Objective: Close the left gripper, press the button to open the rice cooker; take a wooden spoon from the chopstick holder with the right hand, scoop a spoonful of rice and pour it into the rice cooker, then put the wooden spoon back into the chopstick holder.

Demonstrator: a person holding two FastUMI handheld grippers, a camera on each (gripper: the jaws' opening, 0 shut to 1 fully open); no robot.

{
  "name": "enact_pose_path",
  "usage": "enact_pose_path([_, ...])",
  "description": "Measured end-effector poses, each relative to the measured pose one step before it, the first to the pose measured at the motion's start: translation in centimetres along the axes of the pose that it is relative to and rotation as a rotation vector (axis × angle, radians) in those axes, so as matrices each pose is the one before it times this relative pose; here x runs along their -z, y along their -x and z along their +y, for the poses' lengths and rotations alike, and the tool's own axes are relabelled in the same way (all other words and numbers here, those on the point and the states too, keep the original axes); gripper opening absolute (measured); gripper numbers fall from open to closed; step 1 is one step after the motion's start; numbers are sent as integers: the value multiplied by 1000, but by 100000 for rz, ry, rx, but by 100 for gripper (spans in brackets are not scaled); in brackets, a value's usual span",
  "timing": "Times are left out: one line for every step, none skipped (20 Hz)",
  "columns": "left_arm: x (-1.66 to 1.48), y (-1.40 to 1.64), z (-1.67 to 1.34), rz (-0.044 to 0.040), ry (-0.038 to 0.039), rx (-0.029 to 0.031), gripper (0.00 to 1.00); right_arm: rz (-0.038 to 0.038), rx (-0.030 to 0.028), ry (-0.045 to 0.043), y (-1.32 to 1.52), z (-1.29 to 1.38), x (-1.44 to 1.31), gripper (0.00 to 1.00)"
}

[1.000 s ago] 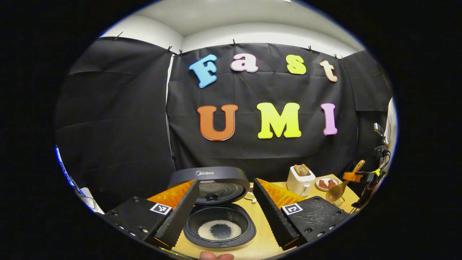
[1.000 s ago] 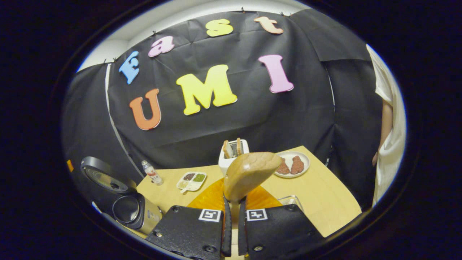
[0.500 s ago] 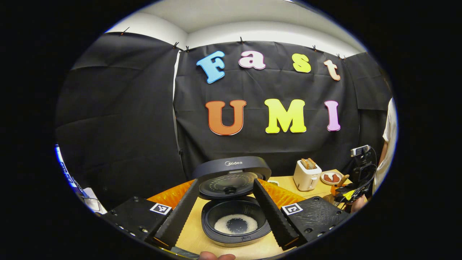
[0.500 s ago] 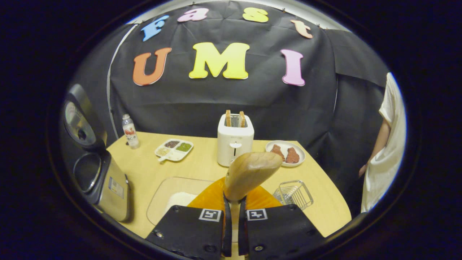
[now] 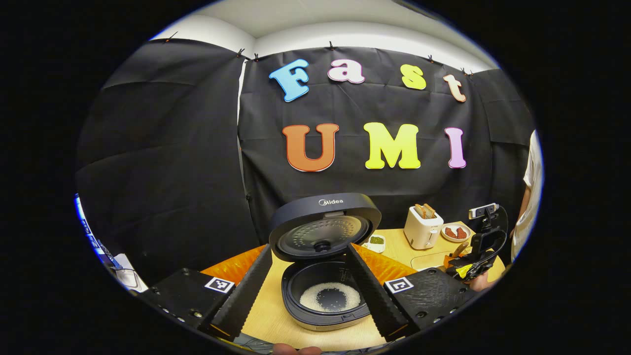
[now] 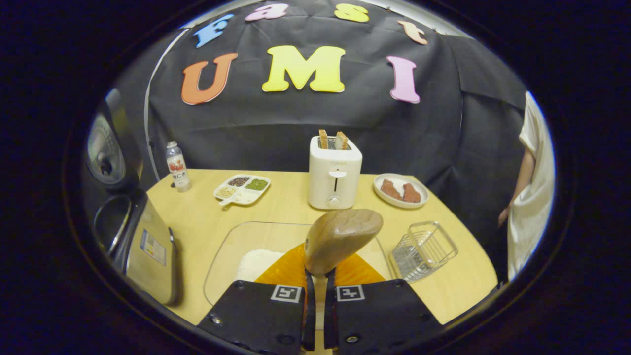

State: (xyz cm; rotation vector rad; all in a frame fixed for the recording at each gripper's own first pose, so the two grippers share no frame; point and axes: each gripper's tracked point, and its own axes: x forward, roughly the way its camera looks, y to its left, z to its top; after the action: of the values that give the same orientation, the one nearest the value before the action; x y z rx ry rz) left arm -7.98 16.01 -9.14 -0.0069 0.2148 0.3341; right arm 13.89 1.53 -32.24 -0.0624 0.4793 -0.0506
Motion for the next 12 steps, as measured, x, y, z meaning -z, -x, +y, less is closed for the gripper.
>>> enact_pose_path([10, 92, 185, 332, -86, -514, 96, 994, -2154, -5026, -11, 652, 132, 12])
enact_pose_path([74, 92, 148, 158, 77, -293, 96, 1154, -1960, -5372, 17, 465, 9, 12])
enact_pose_path([114, 68, 307, 16, -94, -594, 96, 1152, -2212, -5892, 23, 474, 39, 12])
enact_pose_path([-60, 16, 125, 112, 13, -410, 96, 1316, -2739, -6580, 69, 450, 155, 12])
enact_pose_path([-9, 17, 79, 154, 111, -366, 96, 1321, -3062, -7169, -77, 395, 62, 12])
enact_pose_path([-16, 56, 36, -60, 78, -313, 96, 1214, -2597, -7323, -136, 329, 113, 12])
enact_pose_path([-35, 46, 61, 3, 162, -209, 96, 1036, -1891, -7620, -146, 133, -41, 12])
enact_pose_path([-59, 72, -11, 113, 145, -223, 96, 1091, -1841, -7160, 27, 198, 40, 12])
enact_pose_path([-61, 18, -110, 39, 67, -127, 96, 649, -1775, -7120, -55, 54, -36, 12])
enact_pose_path([-63, 59, -4, -185, 23, -86, 96, 551, -1655, -7606, -170, -95, 1, 12])
enact_pose_path([-115, -2, -159, -168, -104, 6, 96, 397, -844, -7075, -155, -260, -151, 12])
enact_pose_path([-79, 13, -275, 65, -87, 64, 96, 72, -560, -6560, -117, -660, -220, 12])
